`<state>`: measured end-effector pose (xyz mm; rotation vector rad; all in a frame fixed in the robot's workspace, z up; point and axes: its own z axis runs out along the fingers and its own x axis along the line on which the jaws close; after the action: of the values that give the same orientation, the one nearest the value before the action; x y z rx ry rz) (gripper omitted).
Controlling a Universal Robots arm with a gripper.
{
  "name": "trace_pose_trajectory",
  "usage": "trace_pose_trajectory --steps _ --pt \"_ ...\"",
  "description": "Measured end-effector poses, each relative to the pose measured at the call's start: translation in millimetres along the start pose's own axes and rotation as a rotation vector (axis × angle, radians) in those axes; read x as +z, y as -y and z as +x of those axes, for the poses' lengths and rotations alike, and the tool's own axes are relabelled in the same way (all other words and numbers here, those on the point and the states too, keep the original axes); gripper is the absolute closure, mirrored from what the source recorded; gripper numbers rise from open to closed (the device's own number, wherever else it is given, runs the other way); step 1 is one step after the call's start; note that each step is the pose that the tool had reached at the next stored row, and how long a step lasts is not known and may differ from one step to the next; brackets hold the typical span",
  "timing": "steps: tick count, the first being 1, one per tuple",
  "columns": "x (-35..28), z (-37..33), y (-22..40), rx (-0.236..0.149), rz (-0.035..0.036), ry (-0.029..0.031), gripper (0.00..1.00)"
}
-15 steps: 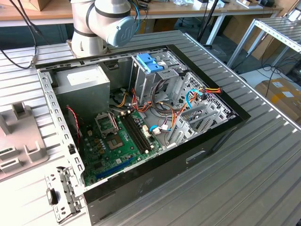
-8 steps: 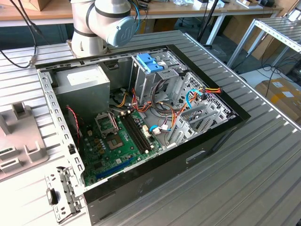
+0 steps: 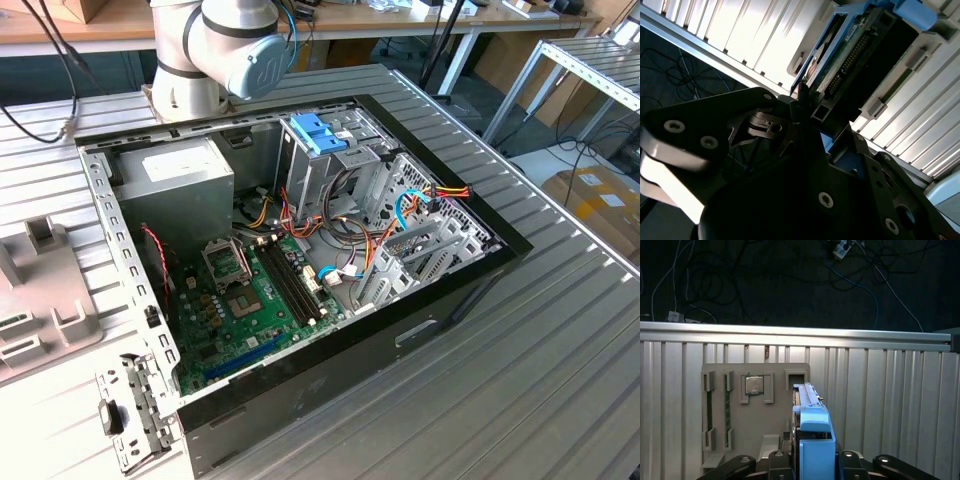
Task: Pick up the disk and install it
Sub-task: 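Pick up the disk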
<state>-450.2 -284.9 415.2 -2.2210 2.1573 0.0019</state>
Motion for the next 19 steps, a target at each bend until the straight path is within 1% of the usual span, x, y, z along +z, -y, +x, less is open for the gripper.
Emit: trace_pose_trajectory --steps 10,12,19 --pt "-9.4 -0.3 0.3 0.0 0.0001 0.0 0.63" --pt "-13.4 -0.4 0.4 0.0 0.0 0.0 0.63" --pt "-19.0 -0.6 0.6 0.0 0.0 0.0 0.63"
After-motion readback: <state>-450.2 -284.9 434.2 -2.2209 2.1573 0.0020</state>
